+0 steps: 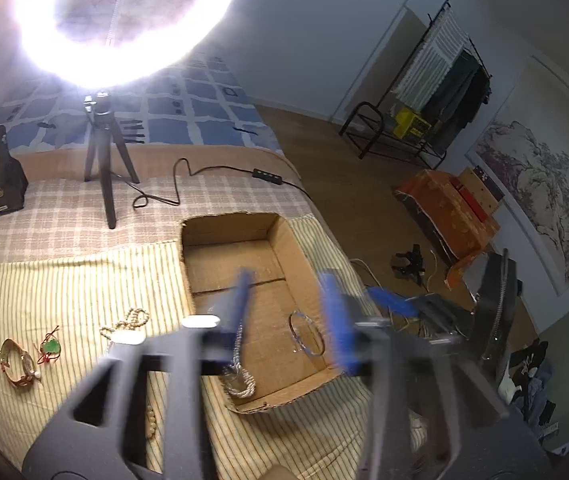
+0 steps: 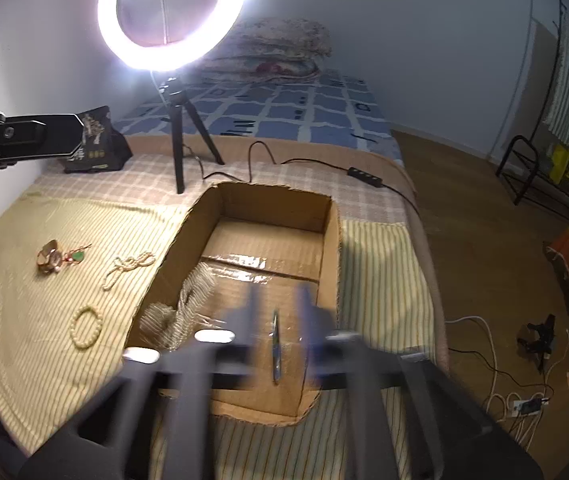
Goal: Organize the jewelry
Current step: 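Open both tools to drop the necklace and bangle into the box, then withdraw both tools from the box toward the remaining jewelry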
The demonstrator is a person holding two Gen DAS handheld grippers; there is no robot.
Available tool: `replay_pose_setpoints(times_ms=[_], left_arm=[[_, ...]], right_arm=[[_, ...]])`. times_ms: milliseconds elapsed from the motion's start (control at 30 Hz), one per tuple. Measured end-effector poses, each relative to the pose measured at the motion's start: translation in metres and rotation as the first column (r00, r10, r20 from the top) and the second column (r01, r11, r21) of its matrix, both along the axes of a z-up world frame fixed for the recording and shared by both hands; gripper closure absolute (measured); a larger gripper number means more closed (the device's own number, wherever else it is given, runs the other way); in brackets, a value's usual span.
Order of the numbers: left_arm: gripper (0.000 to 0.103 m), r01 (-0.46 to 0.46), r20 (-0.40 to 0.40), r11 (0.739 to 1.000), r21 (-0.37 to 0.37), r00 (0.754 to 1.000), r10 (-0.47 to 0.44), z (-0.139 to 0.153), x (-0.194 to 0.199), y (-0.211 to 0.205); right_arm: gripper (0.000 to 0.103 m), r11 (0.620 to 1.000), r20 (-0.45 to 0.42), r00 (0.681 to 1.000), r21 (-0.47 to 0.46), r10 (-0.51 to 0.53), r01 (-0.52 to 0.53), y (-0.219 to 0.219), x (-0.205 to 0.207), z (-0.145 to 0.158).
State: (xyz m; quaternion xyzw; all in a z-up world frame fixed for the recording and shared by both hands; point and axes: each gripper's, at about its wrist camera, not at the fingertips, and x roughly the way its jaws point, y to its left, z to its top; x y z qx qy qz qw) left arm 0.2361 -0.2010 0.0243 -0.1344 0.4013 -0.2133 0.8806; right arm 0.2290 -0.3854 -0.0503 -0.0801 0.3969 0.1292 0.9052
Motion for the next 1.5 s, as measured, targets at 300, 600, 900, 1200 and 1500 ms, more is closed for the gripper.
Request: replay_pose_setpoints(times_ms=[300, 600, 900, 1200, 1500], left_arm=[[0.031, -0.011, -0.001, 0.999, 0.037, 1.000, 0.012, -0.003, -0.003, 0.004], [0.031, -0.011, -0.005, 0.999, 0.042, 1.000, 0.011, -0.002, -0.012, 0.007], [0.031, -0.022, 0.021, 0.999, 0.046, 1.000, 0.021, 0.008, -0.030, 0.025], [0.031, -0.082, 0.077, 0.993, 0.089, 0.994, 0.075, 0.017, -0.057, 0.076], [0.031, -0.148, 0.127, 0.969, 0.200, 0.984, 0.124, 0.003, -0.081, 0.134]], right_arm=[[0.021, 0.994, 0.097, 0.993, -0.084, -0.063, 0.072, 0.005, -0.008, 0.009], [0.021, 0.995, 0.082, 0.994, -0.060, -0.069, 0.074, 0.006, -0.012, 0.012], [0.021, 0.997, 0.093, 0.994, -0.047, -0.061, 0.065, 0.016, -0.026, 0.022], [0.021, 0.999, 0.105, 0.994, -0.032, -0.036, 0.040, 0.041, -0.046, 0.034], [0.021, 0.998, 0.118, 0.992, -0.039, 0.048, -0.044, 0.091, -0.065, 0.037]])
